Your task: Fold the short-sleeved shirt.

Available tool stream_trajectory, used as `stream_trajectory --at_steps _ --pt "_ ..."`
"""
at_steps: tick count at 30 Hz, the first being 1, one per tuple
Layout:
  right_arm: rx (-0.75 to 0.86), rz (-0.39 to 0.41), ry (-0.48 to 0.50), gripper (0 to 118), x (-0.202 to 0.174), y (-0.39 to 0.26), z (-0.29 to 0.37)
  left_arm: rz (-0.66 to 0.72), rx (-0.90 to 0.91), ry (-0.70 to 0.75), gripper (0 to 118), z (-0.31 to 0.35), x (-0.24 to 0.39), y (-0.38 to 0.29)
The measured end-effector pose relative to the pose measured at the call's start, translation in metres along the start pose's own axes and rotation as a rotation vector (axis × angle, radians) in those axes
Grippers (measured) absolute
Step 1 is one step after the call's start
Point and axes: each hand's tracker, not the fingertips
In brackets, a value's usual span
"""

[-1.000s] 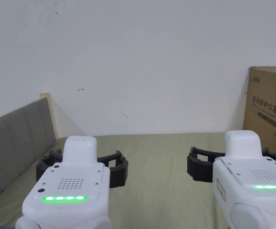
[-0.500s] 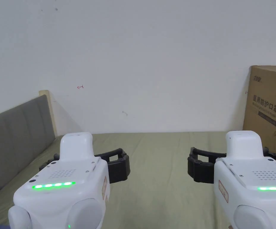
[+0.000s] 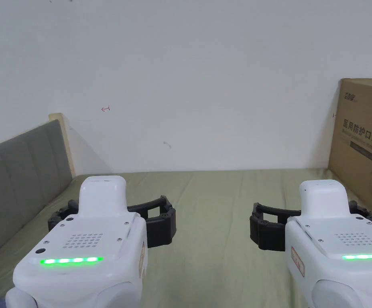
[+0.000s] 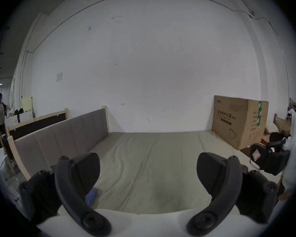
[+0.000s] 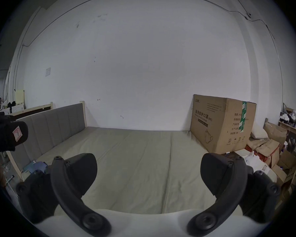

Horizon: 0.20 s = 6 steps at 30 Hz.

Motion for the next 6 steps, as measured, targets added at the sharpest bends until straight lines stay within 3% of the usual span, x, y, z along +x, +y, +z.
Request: stream_trajectory --at_steps 6 --pt "-0.009 -0.003 -0.011 118 -0.0007 -0.0010 -0.0040 -0.046 0.043 0.070 115 -0.0033 0.0017 -0.0080"
